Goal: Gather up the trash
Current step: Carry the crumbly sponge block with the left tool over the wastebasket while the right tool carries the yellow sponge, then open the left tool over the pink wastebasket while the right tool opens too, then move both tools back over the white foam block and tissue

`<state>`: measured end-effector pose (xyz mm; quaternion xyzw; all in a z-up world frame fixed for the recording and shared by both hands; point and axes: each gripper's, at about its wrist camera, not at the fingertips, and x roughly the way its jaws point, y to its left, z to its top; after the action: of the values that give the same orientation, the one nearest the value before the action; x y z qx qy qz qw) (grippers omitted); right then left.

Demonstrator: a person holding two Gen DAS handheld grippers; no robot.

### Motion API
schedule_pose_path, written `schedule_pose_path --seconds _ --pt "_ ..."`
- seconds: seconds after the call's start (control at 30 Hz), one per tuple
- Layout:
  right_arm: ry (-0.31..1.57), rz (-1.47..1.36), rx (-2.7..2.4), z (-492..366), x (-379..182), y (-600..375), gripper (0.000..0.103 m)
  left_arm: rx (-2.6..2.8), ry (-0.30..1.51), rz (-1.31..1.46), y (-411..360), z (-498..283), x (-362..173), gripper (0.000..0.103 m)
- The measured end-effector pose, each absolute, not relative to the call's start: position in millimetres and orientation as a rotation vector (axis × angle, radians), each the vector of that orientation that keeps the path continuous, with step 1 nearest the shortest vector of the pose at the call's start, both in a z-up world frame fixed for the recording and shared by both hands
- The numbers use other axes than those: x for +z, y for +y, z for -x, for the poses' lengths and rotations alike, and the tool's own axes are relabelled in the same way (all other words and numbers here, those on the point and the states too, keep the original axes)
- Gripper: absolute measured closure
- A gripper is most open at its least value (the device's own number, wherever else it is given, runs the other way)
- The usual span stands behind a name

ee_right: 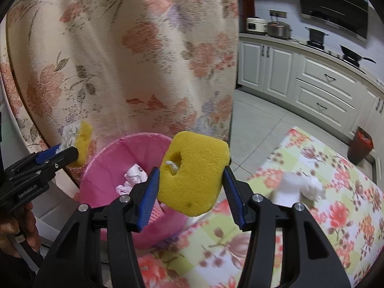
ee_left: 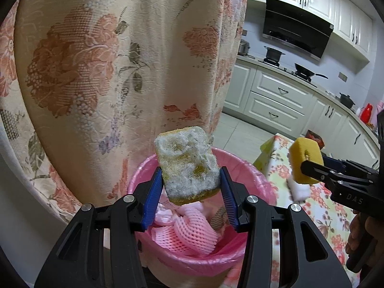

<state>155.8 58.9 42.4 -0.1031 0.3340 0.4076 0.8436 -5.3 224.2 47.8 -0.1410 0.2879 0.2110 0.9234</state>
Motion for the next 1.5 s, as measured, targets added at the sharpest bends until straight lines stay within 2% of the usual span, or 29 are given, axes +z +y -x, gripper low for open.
schedule_pose_path --seconds 0.47,0.53,0.6,0.73,0.77,0.83,1.5 --pt "0.72 0.259 0.947 -161.4 37.7 111.3 0.047 0.451 0.6 0.297 233.2 2.0 43.4 0.06" --pt "0.722 0.264 0.957 -162.7 36.6 114.7 0.045 0.452 0.602 0.299 233.6 0.9 43.2 0.06" --pt "0.713 0.27 0.955 -163.6 36.6 117.3 0.038 0.453 0.602 0.305 234.6 0.4 42.6 0.059" --pt "0.708 0.259 0.94 -169.5 38.3 115.7 0.034 0.455 0.611 0.308 236.7 -2.4 40.8 0.053" --pt "0.705 0.259 0.938 -170.4 38.7 114.5 0.033 0.461 0.613 0.308 236.5 -3.0 40.5 0.047" --pt "0.698 0.253 0.927 -173.0 40.3 110.3 0.033 0.468 0.609 0.31 237.8 -3.4 40.4 0.041" --pt "0.686 0.168 0.772 -180.8 41.0 0.7 0.027 0.42 0.594 0.269 200.8 -5.9 56.4 0.041"
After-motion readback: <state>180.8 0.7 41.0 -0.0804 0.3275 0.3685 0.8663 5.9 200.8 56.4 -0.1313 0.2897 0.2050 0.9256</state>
